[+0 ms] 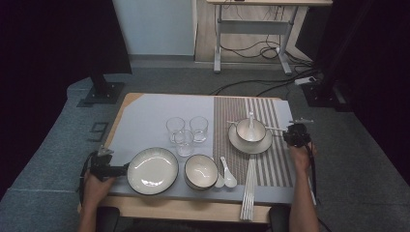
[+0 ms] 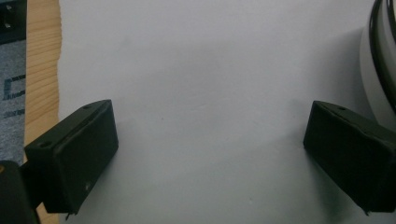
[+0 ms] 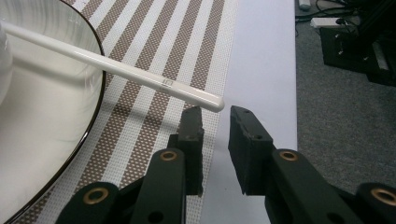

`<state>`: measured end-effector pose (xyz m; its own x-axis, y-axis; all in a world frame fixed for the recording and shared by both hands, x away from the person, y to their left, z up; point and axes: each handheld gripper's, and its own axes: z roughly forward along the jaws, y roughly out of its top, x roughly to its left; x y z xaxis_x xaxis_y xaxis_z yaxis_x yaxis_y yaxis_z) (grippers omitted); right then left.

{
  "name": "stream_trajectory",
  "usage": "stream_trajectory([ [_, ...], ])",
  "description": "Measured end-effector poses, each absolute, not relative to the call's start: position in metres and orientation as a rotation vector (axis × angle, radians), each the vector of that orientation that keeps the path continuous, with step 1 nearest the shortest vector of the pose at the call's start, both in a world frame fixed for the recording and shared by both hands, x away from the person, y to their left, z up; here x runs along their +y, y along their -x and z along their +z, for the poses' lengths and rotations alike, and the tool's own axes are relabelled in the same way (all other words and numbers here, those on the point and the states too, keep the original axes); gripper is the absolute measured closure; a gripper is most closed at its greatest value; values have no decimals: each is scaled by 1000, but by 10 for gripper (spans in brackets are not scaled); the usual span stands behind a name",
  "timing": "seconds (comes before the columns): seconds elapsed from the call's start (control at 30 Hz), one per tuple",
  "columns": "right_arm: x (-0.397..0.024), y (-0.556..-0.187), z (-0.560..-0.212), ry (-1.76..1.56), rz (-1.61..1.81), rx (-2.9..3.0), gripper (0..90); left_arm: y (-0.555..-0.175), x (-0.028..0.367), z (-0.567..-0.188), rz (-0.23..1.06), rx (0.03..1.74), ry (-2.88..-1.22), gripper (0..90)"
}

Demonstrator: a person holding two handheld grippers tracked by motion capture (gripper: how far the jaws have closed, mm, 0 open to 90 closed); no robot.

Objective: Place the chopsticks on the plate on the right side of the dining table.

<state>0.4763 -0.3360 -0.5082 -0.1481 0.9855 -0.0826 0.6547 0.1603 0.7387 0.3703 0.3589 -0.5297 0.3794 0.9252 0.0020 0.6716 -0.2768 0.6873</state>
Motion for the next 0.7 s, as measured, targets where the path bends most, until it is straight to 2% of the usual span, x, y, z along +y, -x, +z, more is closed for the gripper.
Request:
stream_trajectory([
  [0.7,-328,-486,-507,-1520,757,1898,723,-370,359,-530,547,1369,-2042,27],
])
